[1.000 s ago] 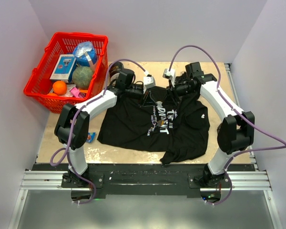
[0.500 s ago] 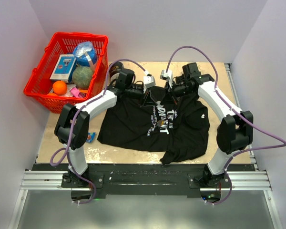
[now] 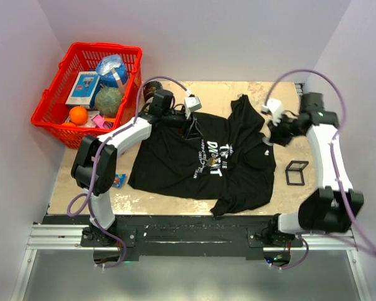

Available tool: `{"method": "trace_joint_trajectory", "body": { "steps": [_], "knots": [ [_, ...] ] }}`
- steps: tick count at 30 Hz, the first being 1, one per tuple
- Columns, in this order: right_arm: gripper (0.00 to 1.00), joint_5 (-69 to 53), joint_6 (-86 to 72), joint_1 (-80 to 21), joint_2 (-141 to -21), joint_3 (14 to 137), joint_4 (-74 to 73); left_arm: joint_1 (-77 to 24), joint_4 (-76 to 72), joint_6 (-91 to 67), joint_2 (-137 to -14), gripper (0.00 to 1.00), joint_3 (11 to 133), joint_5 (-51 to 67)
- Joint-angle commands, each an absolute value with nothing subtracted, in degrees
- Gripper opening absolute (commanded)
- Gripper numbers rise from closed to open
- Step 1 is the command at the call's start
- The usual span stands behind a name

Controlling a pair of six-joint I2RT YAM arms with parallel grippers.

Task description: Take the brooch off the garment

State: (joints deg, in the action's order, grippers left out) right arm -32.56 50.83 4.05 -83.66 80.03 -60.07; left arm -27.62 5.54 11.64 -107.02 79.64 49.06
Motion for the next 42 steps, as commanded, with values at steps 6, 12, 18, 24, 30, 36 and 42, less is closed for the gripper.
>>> {"method": "trace_joint_trajectory", "body": {
  "steps": [6, 12, 18, 24, 30, 36, 42],
  "knots": [
    [0.0, -6.7, 69.3, 14.6, -67.2, 62.8, -67.8, -27.3, 4.7, 12.4, -108.1, 0.51, 81.3, 47.1],
    [0.0, -0.2, 68.5, 15.8, -71.2, 58.4, -58.4, -27.3, 5.7, 13.0, -106.9, 0.52, 80.5, 45.4],
    [0.0, 3.8, 68.1, 15.8, -73.1, 56.2, -49.6, -27.5, 11.5, 16.0, -106.6, 0.52, 82.4, 45.1],
    [0.0, 5.4, 69.2, 15.8, -72.7, 52.9, -45.3, -27.4, 13.7, 17.7, -108.1, 0.52, 85.2, 43.9],
    [0.0, 5.9, 69.7, 15.9, -74.3, 52.8, -46.1, -27.4, 12.2, 18.4, -107.7, 0.52, 82.6, 43.7],
    [0.0, 3.9, 73.1, 15.9, -77.6, 53.9, -45.7, -27.5, 9.8, 19.0, -106.7, 0.51, 79.9, 41.9],
    [0.0, 4.5, 75.9, 15.9, -81.1, 54.1, -42.5, -27.5, 9.0, 18.0, -106.3, 0.51, 78.9, 41.2]
  ]
}}
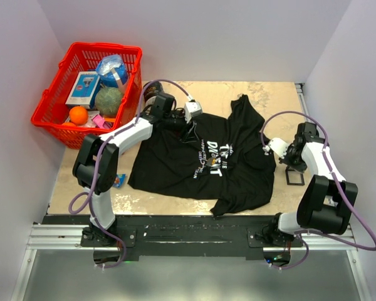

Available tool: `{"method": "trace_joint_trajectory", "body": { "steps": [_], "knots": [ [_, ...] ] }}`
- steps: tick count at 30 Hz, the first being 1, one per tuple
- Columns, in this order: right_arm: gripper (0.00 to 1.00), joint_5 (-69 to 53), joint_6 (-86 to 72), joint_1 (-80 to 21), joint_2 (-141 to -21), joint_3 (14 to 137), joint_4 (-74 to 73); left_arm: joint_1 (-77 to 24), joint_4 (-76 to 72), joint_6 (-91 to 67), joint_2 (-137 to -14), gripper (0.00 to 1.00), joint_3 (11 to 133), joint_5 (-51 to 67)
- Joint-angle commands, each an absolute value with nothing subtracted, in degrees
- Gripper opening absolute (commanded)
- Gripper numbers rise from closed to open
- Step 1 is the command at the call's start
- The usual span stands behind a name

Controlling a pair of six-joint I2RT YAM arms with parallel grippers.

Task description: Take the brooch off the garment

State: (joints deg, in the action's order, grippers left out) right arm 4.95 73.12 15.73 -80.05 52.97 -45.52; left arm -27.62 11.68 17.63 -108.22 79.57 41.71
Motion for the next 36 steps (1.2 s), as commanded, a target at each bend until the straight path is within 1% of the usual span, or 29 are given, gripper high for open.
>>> {"method": "trace_joint_trajectory", "body": {
  "steps": [1, 5, 14, 15, 18, 19, 26, 30, 31, 35, 36],
  "knots": [
    [0.0, 4.5, 75.9, 15.9, -81.6, 54.9, -42.3, -27.6, 8.6, 17.5, -106.3, 0.51, 78.5, 41.1],
    [0.0, 5.2, 75.8, 15.9, -84.4, 55.8, -41.6, -27.6, 8.2, 16.8, -106.5, 0.51, 77.8, 41.5],
    [0.0, 7.0, 78.1, 15.9, -84.9, 52.9, -38.5, -27.4, 7.6, 16.0, -108.4, 0.5, 79.9, 42.1],
    [0.01, 7.0, 78.1, 15.9, -85.0, 52.8, -38.6, -27.4, 7.5, 16.0, -108.8, 0.5, 80.0, 42.3],
    [0.1, 7.0, 77.7, 15.9, -85.3, 52.2, -39.0, -27.4, 7.3, 15.6, -109.1, 0.5, 80.3, 42.5],
    [0.11, 6.7, 77.3, 15.9, -85.2, 52.1, -39.2, -27.4, 7.1, 15.6, -109.2, 0.5, 80.3, 42.6],
    [0.11, 2.2, 71.8, 15.9, -86.0, 54.6, -43.0, -27.4, 7.1, 15.4, -109.6, 0.5, 80.4, 42.8],
    [0.14, 1.2, 70.1, 15.9, -86.7, 55.3, -44.0, -27.4, 7.1, 15.5, -109.9, 0.5, 80.6, 43.0],
    [0.16, 1.2, 70.3, 15.9, -86.7, 55.2, -44.3, -27.4, 7.1, 15.6, -110.0, 0.5, 80.7, 43.0],
    [0.18, 1.5, 71.1, 15.9, -85.3, 53.3, -43.2, -27.4, 6.9, 15.5, -110.0, 0.5, 80.8, 43.1],
    [0.21, 1.5, 71.0, 15.9, -85.0, 53.2, -43.1, -27.3, 6.9, 15.6, -110.1, 0.5, 80.8, 43.0]
  ]
}}
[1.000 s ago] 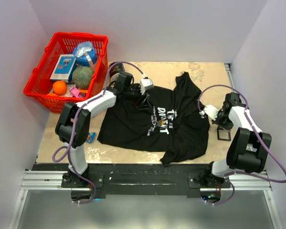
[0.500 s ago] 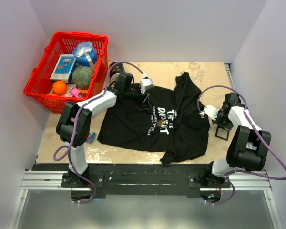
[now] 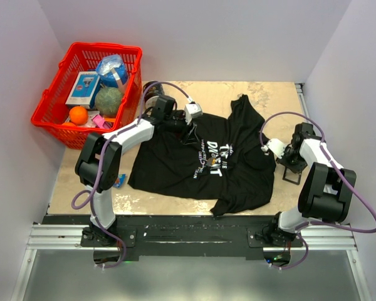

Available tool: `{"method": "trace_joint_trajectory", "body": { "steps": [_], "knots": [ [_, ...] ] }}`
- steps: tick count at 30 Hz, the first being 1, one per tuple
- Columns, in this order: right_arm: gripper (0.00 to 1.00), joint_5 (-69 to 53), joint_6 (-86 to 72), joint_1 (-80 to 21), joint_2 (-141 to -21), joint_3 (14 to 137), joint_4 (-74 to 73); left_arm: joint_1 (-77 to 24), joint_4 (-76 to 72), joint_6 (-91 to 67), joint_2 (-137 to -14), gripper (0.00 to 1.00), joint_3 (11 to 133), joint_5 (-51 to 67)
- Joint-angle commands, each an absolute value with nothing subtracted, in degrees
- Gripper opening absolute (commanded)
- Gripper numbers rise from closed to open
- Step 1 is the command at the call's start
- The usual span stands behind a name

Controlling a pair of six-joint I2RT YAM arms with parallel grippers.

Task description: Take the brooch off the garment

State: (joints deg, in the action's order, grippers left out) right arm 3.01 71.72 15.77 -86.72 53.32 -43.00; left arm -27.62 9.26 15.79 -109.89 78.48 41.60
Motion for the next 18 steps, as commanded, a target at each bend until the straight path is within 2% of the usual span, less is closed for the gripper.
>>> {"method": "trace_joint_trajectory", "body": {
  "steps": [1, 5, 10, 13, 14, 15, 17, 18],
  "knots": [
    [0.24, 1.4, 70.9, 15.9, -85.0, 53.2, -43.2, -27.3, 6.9, 15.5, -110.1, 0.5, 80.8, 43.1],
    [0.35, 0.1, 70.3, 15.9, -84.0, 54.2, -45.6, -27.3, 7.1, 15.6, -110.1, 0.5, 80.7, 43.2],
    [0.38, -4.7, 67.7, 15.7, -83.2, 58.1, -52.4, -27.4, 7.1, 15.6, -110.1, 0.5, 80.9, 43.4],
    [0.45, -11.1, 63.3, 15.6, -83.3, 65.0, -58.6, -27.4, 7.6, 15.8, -109.9, 0.5, 80.9, 43.5],
    [0.48, -16.6, 62.4, 15.6, -83.5, 69.5, -64.1, -27.4, 8.1, 16.0, -109.8, 0.5, 81.0, 43.5],
    [0.58, -19.4, 62.1, 15.6, -83.9, 71.8, -66.9, -27.4, 8.3, 16.1, -109.7, 0.51, 81.0, 43.7],
    [0.69, -24.8, 58.7, 15.5, -85.6, 79.0, -72.3, -27.4, 9.1, 16.1, -109.3, 0.52, 81.3, 43.5],
    [0.92, -29.0, 56.8, 15.5, -86.4, 81.5, -73.1, -27.4, 9.4, 15.9, -109.2, 0.52, 81.6, 43.5]
  ]
}}
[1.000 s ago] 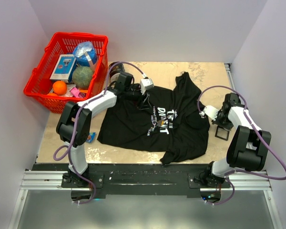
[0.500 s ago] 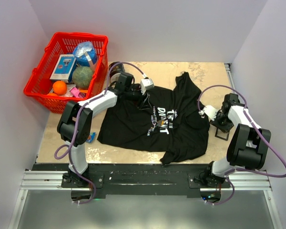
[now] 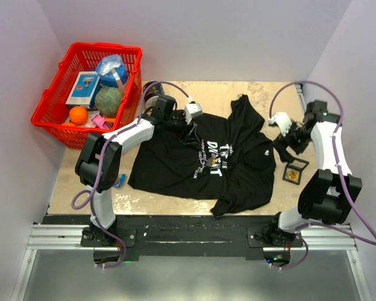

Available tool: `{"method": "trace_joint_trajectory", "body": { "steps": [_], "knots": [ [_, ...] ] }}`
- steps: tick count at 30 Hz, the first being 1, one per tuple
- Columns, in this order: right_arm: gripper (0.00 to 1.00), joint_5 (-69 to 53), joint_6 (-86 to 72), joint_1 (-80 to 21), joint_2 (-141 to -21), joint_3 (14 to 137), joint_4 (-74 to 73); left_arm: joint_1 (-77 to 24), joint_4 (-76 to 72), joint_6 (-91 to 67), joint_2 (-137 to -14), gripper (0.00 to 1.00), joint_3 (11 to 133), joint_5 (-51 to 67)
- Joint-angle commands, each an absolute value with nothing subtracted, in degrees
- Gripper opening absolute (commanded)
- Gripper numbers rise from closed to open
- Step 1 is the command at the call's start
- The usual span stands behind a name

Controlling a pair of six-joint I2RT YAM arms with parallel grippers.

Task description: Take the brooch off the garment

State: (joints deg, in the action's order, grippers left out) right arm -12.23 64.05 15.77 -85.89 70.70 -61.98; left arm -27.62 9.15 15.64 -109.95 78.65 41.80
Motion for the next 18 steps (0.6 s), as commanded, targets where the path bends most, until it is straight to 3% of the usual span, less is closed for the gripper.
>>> {"method": "trace_joint_trajectory", "body": {
  "steps": [1, 2, 4, 6, 10, 18],
  "knots": [
    [0.99, -31.4, 54.3, 15.6, -88.3, 86.7, -73.0, -27.4, 9.8, 15.7, -108.6, 0.53, 82.1, 43.1],
    [0.99, -33.0, 48.3, 15.5, -89.4, 89.3, -72.2, -27.4, 9.8, 15.2, -108.3, 0.55, 82.5, 42.8],
    [0.99, -36.6, 41.2, 15.5, -93.5, 97.6, -68.4, -27.4, 10.5, 14.7, -107.1, 0.69, 84.5, 41.5],
    [0.99, -37.4, 29.2, 15.5, -96.1, 103.0, -64.7, -27.4, 11.5, 14.9, -106.4, 0.99, 86.7, 40.3],
    [0.99, -26.2, 5.7, 15.3, -97.5, 110.5, -48.1, -27.2, 17.1, 16.5, -106.3, 0.99, 97.1, 33.5],
    [0.99, -18.6, -5.1, 15.3, -102.7, 126.6, -42.5, -20.4, 12.6, 6.8, -105.2, 0.99, 108.4, 23.0]
  ]
}}
